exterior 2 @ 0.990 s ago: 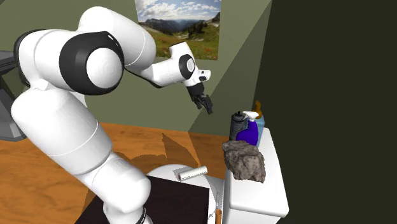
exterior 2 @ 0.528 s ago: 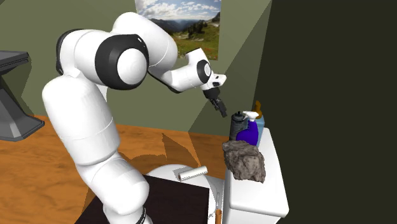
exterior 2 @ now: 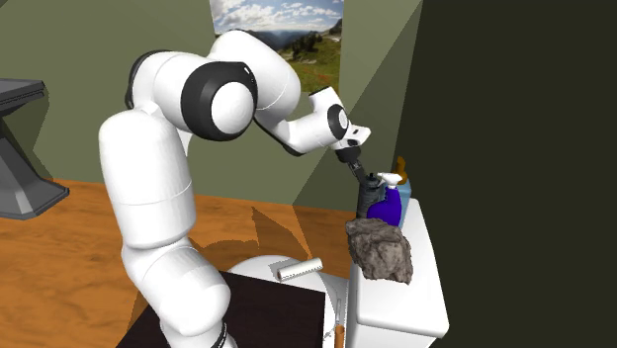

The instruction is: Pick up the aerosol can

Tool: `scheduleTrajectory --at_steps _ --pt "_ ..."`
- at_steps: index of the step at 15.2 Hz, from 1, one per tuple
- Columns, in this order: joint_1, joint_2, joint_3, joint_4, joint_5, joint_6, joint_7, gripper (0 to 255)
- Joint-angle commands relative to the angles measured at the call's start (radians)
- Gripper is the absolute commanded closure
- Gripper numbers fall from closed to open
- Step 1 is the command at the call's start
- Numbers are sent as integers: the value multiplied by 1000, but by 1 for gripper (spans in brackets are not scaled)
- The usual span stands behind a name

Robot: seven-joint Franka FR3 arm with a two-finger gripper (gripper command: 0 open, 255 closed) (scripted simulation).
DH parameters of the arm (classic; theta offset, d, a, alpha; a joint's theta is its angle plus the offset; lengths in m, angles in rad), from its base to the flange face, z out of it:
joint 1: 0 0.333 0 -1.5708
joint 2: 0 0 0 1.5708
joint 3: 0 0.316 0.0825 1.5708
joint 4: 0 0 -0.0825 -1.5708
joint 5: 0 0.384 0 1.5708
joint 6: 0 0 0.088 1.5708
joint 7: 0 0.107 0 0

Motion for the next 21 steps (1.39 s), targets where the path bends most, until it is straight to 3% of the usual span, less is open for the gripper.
scheduleTrajectory --at_steps 1,5,6,15,21 --pt "0 21 -3 -3 -17 20 22 0" --pt "1 42 -6 -11 -37 45 46 0" --pt "1 40 -6 -11 -36 44 45 255" --pt "1 42 -6 -11 -37 45 46 255" --pt "1 -5 2 11 9 -14 -8 255"
